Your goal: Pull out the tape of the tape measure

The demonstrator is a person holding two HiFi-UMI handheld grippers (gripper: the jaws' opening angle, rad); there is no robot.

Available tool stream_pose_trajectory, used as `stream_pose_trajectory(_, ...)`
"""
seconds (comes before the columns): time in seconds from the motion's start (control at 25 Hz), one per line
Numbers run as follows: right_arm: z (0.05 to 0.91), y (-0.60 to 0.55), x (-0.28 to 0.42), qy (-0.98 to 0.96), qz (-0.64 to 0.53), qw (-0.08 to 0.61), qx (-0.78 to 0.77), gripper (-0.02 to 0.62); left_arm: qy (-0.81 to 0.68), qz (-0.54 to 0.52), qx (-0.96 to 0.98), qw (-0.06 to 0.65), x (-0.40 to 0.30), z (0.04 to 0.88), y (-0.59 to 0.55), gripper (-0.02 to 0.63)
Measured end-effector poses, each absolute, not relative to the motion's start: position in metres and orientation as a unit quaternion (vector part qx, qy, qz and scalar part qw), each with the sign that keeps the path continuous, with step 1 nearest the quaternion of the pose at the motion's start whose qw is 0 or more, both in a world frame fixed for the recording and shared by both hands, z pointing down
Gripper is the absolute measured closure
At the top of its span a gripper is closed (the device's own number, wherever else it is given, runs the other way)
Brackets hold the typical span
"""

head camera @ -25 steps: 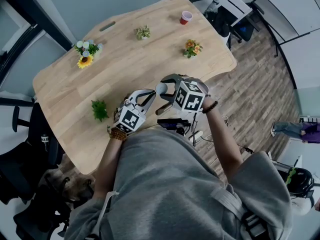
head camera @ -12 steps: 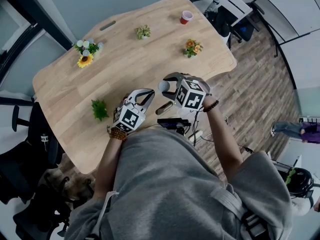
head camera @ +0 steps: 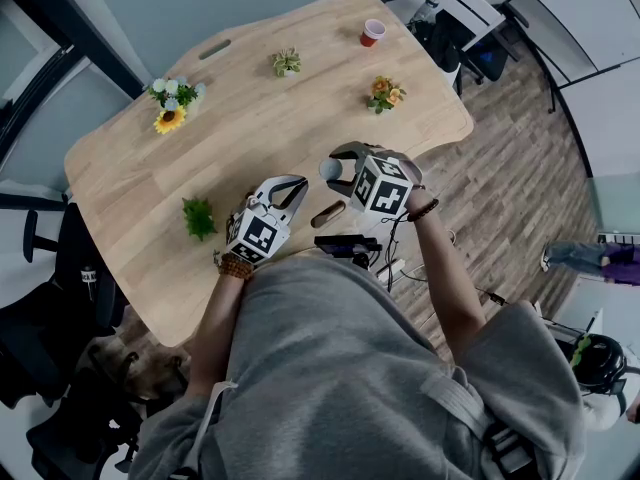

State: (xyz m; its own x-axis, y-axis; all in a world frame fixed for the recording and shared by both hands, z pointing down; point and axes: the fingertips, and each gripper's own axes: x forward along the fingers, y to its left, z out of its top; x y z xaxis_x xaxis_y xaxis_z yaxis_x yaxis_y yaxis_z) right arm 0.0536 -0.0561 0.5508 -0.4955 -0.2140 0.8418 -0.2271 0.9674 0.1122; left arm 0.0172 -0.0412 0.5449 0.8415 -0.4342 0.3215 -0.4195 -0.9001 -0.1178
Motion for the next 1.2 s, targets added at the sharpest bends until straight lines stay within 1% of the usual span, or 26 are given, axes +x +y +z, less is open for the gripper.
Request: stream_pose_trajectory(1.2, 0.5616, -0.0558, 0.0608, -0.862, 0.025, 0.488, 0.136, 0.371, 0.214, -0.185, -0.959, 0.015, 0.0189, 0.5521, -0.037, 0.594)
